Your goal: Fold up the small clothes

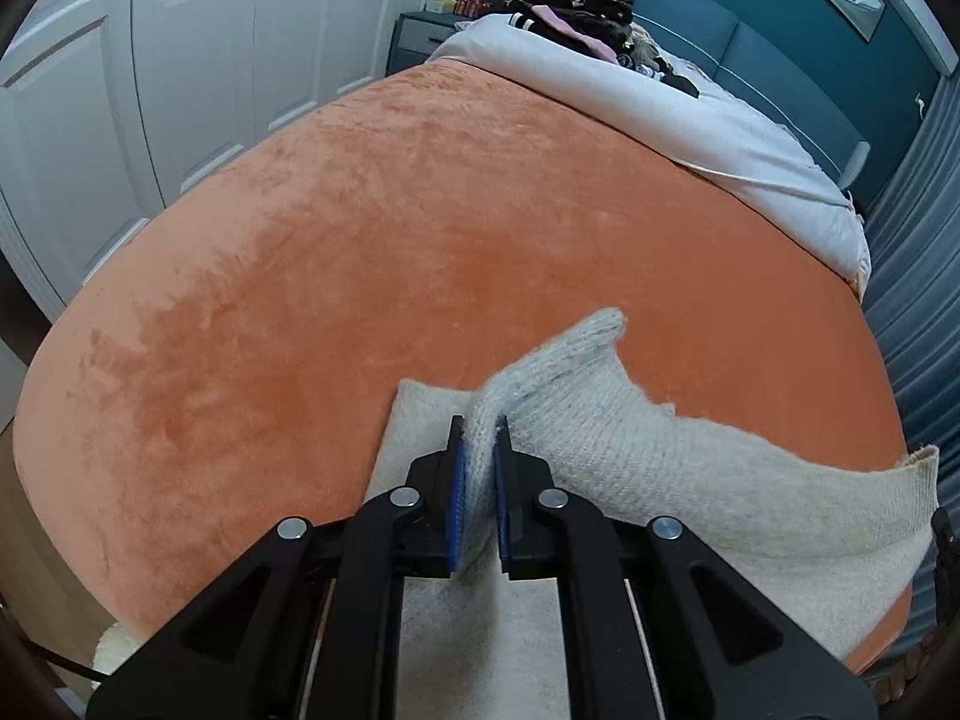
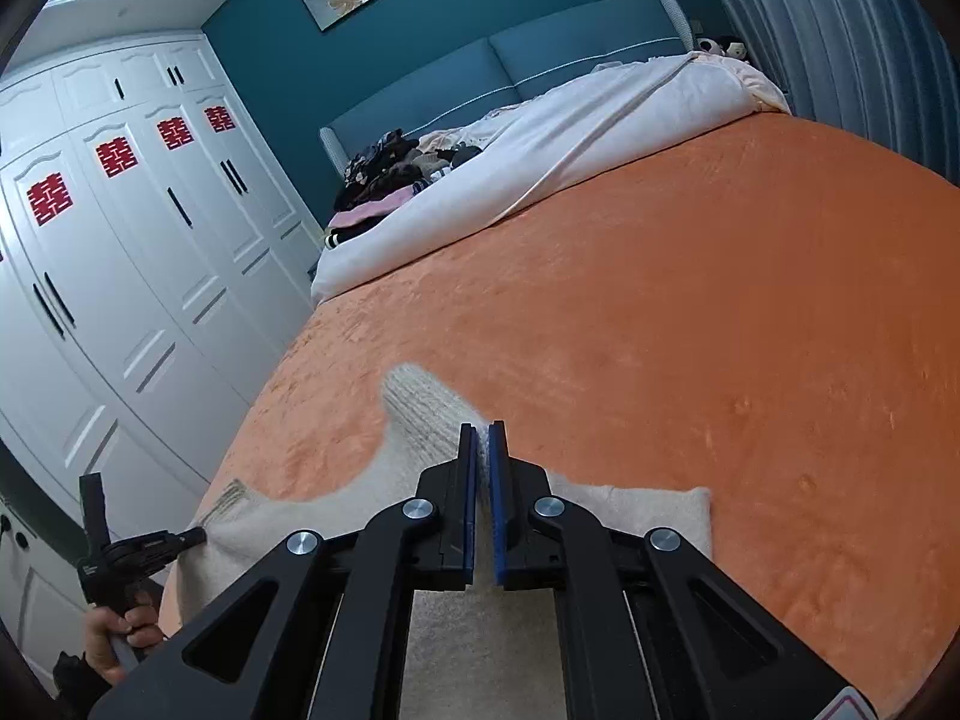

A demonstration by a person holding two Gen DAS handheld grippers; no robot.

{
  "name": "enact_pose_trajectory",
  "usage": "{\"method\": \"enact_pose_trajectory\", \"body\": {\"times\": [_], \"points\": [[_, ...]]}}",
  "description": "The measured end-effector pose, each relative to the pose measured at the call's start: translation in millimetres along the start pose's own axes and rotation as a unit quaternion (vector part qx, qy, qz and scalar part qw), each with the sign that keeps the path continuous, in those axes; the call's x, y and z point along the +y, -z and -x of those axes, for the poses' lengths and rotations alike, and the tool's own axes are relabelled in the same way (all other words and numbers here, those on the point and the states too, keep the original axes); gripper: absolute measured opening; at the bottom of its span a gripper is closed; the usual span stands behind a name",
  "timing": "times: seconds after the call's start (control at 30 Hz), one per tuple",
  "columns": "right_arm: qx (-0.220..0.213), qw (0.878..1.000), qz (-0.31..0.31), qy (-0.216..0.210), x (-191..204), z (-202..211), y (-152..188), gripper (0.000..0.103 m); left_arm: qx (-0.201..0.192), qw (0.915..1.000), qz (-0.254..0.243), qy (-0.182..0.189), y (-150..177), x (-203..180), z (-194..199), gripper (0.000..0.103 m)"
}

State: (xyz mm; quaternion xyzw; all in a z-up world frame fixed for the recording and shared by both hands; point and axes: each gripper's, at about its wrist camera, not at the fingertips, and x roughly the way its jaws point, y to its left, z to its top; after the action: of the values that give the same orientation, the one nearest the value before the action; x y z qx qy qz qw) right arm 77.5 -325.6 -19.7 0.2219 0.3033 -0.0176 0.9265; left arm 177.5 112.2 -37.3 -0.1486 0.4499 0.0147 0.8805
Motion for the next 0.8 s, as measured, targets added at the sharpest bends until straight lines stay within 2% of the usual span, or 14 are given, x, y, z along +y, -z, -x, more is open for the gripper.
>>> {"method": "enact_pose_trajectory", "body": {"times": [0.13, 0.17, 0.27, 0.3, 0.33, 0.37, 0.4, 0.47, 0.6, 0.67, 0.7, 0.73, 0.77, 0.8], "points": [[0.151, 0.984, -0.085, 0.047, -66, -93, 44, 0.004, 0.086, 0.9953, 0.009, -0.045, 8, 14, -78, 0.008], [0.165, 0.981, -0.096, 0.044, -71, -98, 51, 0.004, 0.104, 0.9935, 0.011, -0.046, 15, 19, -90, 0.008], [0.127, 0.986, -0.101, 0.043, -65, -68, 51, 0.016, 0.067, 0.9973, 0.01, -0.027, 25, 24, -72, 0.013], [0.119, 0.987, -0.097, 0.054, -61, -54, 52, 0.036, 0.063, 0.9977, 0.015, -0.02, 27, 27, -63, 0.015], [0.108, 0.987, -0.096, 0.064, -60, -36, 54, 0.064, 0.059, 0.9978, 0.027, -0.011, 31, 34, -49, 0.032], [0.096, 0.988, -0.097, 0.068, -60, -21, 58, 0.074, 0.054, 0.9977, 0.041, -0.003, 37, 43, -36, 0.054], [0.088, 0.989, -0.099, 0.069, -63, -7, 66, 0.08, 0.048, 0.9975, 0.052, 0.0, 43, 51, -26, 0.062], [0.116, 0.985, -0.109, 0.065, -73, 9, 88, 0.08, 0.051, 0.9964, 0.067, 0.001, 65, 70, -6, 0.074], [0.183, 0.971, -0.14, 0.057, -80, 9, 147, 0.08, 0.09, 0.9931, 0.076, 0.004, 107, 85, -3, 0.077], [0.186, 0.967, -0.169, 0.034, -79, 1, 161, 0.081, 0.105, 0.9911, 0.083, 0.006, 122, 84, -11, 0.077], [0.17, 0.97, -0.171, 0.019, -75, -1, 159, 0.073, 0.108, 0.9904, 0.087, 0.005, 124, 81, -16, 0.077], [0.166, 0.971, -0.174, 0.0, -71, -3, 156, 0.04, 0.106, 0.9908, 0.084, -0.004, 123, 79, -17, 0.071], [0.167, 0.968, -0.185, -0.015, -68, -8, 149, 0.025, 0.108, 0.9912, 0.076, 0.006, 119, 74, -17, 0.045], [0.155, 0.969, -0.191, -0.027, -65, -5, 141, 0.021, 0.12, 0.9899, 0.071, 0.02, 113, 69, -16, 0.034]]}}
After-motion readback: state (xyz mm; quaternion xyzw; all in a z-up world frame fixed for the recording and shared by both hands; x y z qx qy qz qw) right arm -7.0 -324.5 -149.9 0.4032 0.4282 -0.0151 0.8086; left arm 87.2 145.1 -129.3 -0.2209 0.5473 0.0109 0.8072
